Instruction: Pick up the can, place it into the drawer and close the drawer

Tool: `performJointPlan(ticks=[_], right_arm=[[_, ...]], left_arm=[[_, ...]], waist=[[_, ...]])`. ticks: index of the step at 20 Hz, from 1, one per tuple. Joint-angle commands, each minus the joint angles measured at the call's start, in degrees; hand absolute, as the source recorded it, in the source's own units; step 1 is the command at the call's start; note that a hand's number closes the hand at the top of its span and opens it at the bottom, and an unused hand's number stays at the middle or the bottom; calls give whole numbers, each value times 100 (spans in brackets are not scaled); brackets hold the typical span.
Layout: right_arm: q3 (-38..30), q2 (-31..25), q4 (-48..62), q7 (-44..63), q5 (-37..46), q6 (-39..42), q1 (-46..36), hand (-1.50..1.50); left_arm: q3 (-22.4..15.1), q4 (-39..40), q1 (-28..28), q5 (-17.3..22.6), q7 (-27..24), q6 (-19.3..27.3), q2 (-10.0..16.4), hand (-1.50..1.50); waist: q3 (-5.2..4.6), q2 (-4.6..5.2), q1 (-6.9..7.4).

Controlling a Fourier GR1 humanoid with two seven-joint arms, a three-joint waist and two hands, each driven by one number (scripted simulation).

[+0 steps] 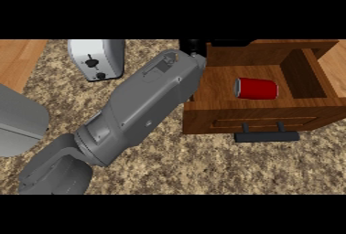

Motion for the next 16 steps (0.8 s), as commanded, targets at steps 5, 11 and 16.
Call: performJointPlan(ticks=[5,11,16], right_arm=[[1226,-148,1088,-432,2284,-522,-1032,-150],[2139,19,1950,-727,3670,-1264,-1400,-150],[2377,-188,3479,-800,4305,-1554,-2552,-150]], left_arm=[[65,-148,-63,38,244,124,0,-150],[176,-147,247,-214,362,-198,273,-150],[188,-292,-17,-371,584,179,203,-150]], waist=[[-2,-53,229],[-5,-82,261],[-4,-79,321]])
